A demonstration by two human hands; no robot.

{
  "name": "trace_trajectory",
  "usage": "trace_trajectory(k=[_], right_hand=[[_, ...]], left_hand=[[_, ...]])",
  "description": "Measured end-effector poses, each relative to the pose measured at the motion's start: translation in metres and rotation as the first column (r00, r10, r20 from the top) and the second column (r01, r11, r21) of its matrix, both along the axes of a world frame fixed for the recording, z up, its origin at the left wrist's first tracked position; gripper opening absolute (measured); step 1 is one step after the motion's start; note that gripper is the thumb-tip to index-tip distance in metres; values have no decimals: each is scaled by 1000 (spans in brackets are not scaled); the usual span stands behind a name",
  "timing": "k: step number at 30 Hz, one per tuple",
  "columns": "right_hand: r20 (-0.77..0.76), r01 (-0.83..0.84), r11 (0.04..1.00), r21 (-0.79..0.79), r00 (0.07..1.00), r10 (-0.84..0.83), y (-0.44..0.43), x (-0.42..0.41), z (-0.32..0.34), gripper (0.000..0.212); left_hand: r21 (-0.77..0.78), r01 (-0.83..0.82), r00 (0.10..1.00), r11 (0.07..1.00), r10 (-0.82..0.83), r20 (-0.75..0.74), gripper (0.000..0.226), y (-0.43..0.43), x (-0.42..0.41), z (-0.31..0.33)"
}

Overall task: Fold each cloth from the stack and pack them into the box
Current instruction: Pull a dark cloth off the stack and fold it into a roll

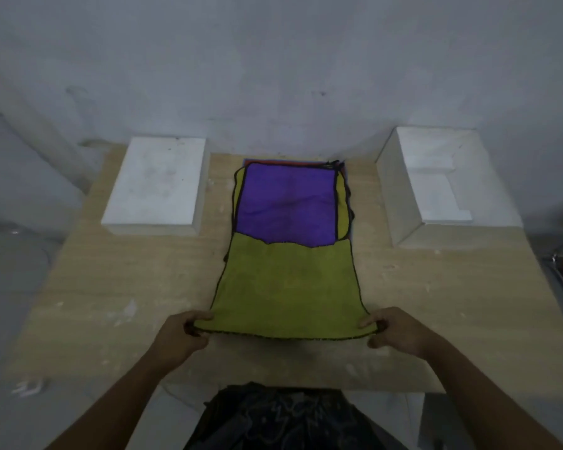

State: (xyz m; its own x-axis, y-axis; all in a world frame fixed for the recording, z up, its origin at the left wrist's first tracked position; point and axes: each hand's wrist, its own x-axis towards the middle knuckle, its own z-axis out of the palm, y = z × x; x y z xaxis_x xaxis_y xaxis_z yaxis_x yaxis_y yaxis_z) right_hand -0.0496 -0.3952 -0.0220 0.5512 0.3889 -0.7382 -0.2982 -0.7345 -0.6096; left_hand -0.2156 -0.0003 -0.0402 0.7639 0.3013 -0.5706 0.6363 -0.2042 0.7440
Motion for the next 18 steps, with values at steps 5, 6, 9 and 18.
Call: trace_trajectory(k=[5,6,9,18], right_hand=[[8,61,998,17,998,-61,-18,-22,-13,18],[27,80,997,22,996,-81,-20,-23,-14,12],[99,173,982,73,979,-180,-20,-21,-11,9],[-37,577,736,355,795,-606,6,9,-17,60]], left_hand=[[10,-15,998,1000,14,54,21,-4,-10,4],[-7,-22,998,1000,22,54,18,-4,-9,5],[-67,-82,994,994,86,69,17,-4,4,5],[-165,-250,954,954,271,124,25,-13,68,5]])
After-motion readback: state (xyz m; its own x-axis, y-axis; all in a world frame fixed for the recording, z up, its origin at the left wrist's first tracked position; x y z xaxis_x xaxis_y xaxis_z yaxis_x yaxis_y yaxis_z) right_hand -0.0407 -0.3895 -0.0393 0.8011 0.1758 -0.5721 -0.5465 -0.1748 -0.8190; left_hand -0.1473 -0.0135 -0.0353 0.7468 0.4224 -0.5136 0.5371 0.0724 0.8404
